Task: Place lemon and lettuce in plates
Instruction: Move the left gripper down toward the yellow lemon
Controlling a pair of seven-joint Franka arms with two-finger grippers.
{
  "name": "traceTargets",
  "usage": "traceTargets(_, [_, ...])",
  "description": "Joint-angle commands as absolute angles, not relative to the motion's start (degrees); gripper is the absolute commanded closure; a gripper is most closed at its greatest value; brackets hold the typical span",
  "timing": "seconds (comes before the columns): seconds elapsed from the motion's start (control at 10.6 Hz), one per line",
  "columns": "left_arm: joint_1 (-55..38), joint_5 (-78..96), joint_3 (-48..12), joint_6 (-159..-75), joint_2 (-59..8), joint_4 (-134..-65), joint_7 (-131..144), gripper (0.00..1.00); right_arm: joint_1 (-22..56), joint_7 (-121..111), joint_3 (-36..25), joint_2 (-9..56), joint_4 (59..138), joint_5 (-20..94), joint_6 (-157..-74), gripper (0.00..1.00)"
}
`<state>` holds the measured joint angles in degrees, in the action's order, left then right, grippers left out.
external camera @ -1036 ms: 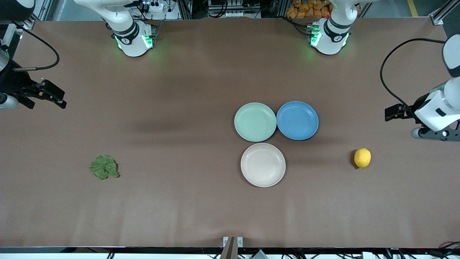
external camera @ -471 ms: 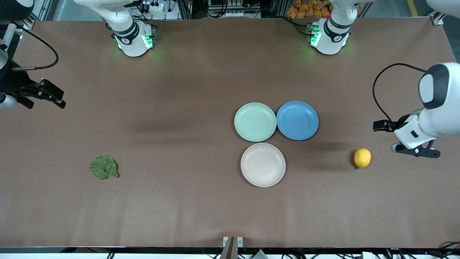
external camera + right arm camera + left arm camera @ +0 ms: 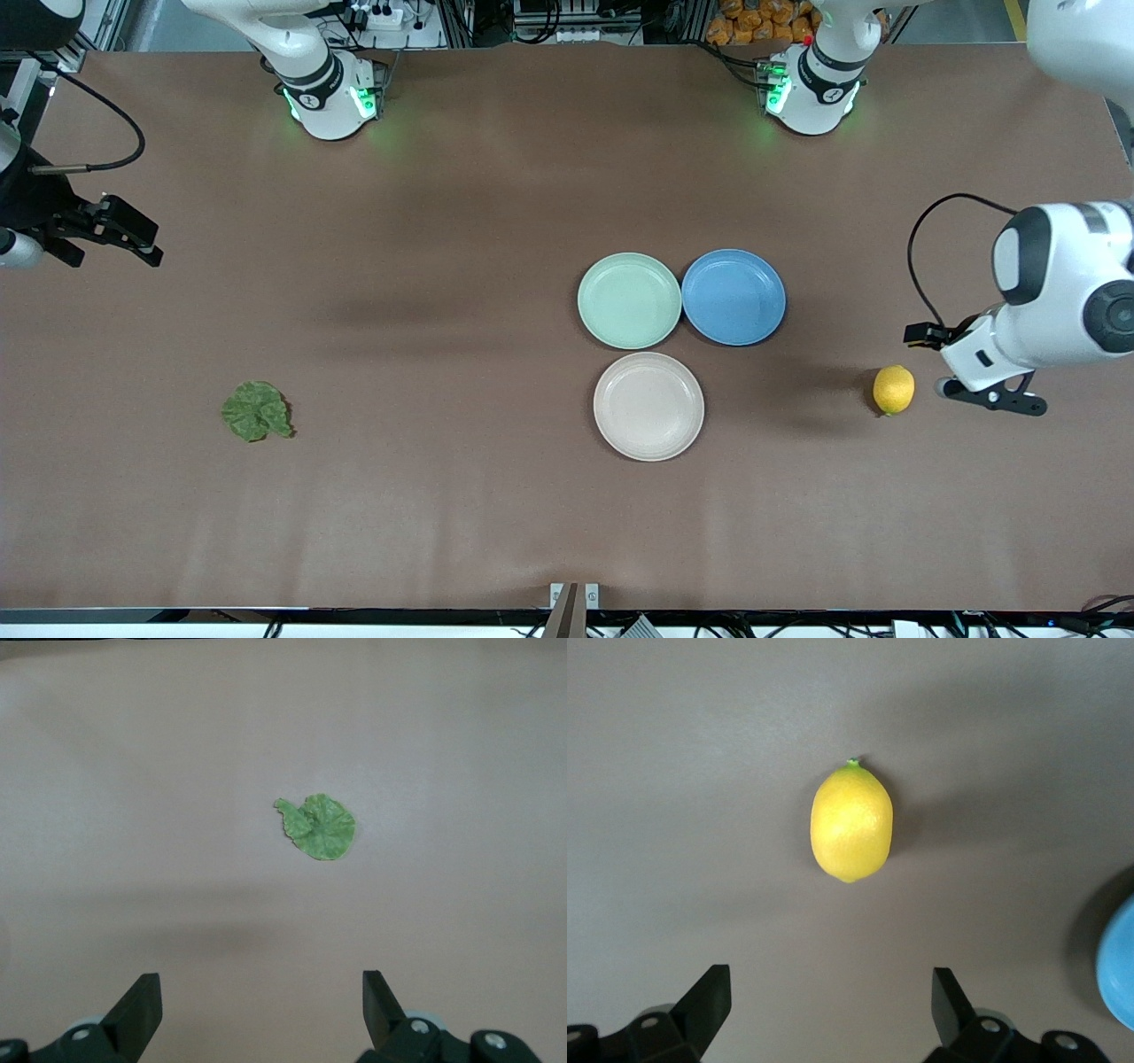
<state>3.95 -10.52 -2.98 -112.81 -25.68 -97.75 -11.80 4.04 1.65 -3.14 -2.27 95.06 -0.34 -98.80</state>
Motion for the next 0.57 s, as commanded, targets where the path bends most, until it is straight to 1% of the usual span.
traceTargets(0.0, [4.22, -14.31, -3.16, -116.53, -29.43, -97.47, -13.01, 0.0, 4.13, 2.02, -3.16, -2.55, 94.57, -0.35, -98.0, 0.0])
traceTargets(0.19, [4.31, -14.33, -3.16, -117.33, -30.84, -97.21, -13.01, 0.0, 4.13, 2.55, -3.16, -2.55, 93.96, -0.35, -95.9, 0.0])
traceTargets(0.47, [4.39, -14.76, -3.16, -120.13, -34.53, -96.86, -13.36, 0.0, 4.13, 2.37, -3.08, -2.55, 93.52, -0.35, -95.8, 0.0])
